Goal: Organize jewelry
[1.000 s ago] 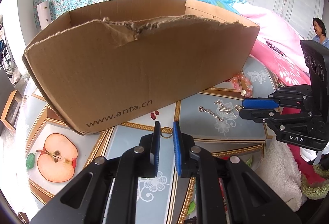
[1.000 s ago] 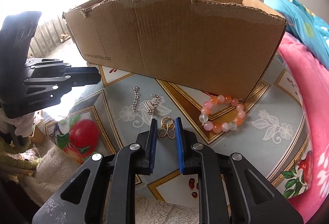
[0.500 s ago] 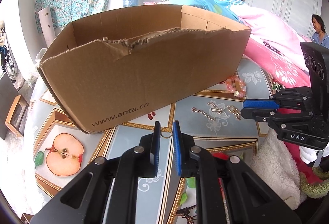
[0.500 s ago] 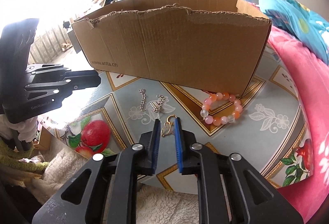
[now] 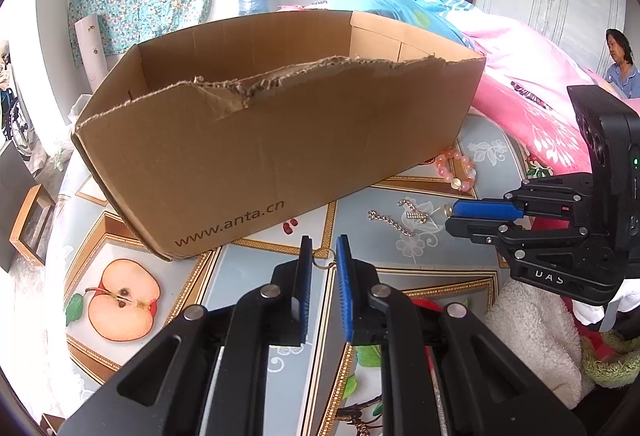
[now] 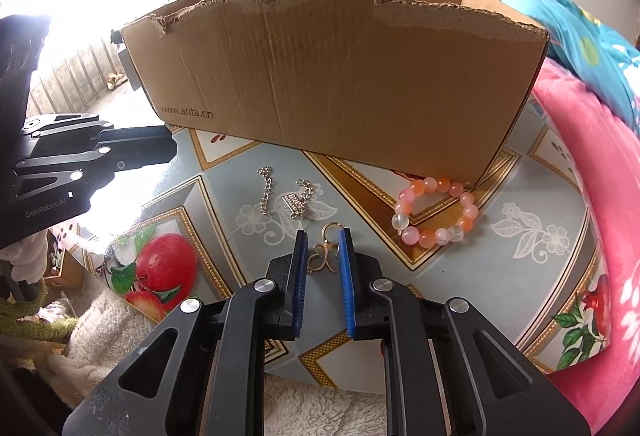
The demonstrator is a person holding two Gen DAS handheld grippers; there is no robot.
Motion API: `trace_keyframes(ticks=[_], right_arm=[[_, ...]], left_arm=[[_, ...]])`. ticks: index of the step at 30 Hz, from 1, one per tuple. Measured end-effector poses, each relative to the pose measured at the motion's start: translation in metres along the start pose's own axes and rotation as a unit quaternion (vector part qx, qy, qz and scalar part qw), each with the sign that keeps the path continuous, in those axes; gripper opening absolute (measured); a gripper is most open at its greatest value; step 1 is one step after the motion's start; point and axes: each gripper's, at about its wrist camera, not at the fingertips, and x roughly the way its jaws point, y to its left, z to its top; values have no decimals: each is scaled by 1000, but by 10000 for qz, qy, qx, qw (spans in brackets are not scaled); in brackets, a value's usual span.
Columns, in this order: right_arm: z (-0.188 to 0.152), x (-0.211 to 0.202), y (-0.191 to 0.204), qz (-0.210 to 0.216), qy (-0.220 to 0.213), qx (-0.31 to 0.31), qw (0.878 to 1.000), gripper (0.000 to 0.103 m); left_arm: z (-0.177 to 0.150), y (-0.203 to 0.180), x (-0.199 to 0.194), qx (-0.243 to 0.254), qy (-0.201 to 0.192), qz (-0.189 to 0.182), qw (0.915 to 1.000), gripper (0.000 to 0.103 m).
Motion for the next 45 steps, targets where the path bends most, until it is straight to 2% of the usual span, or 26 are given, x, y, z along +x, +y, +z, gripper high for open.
trace_keyframes(ticks=[1,15,19,22,36,42,45], right_arm=[[0,-1,-2,-12,7,42,10000,0],[-2,-15,-20,12,-89,161,9998,0],[-2,-25,-29,-86,-136,276,9995,0],[-4,-21,-37,-207,-12,323,9993,0],[-7,-25,-31,377,142,154,9991,0],[-7,-35,-24,539,-10,-79,9985,3],[-1,-34,-28,601,-60,-336,9976,19]], left_arm=[[0,0,0,5,0,-1,10000,12],[0,-2,-5,26,-59,36,10000,12],[-1,0,-5,15,-70,40,10000,12],[-1,0,-5,12,-67,25,10000,12],[-1,2,-2,3,-47,0,10000,12],[-1,3,-2,-19,-56,-6,10000,12],[-1,4,-2,-5,-46,-12,10000,12]])
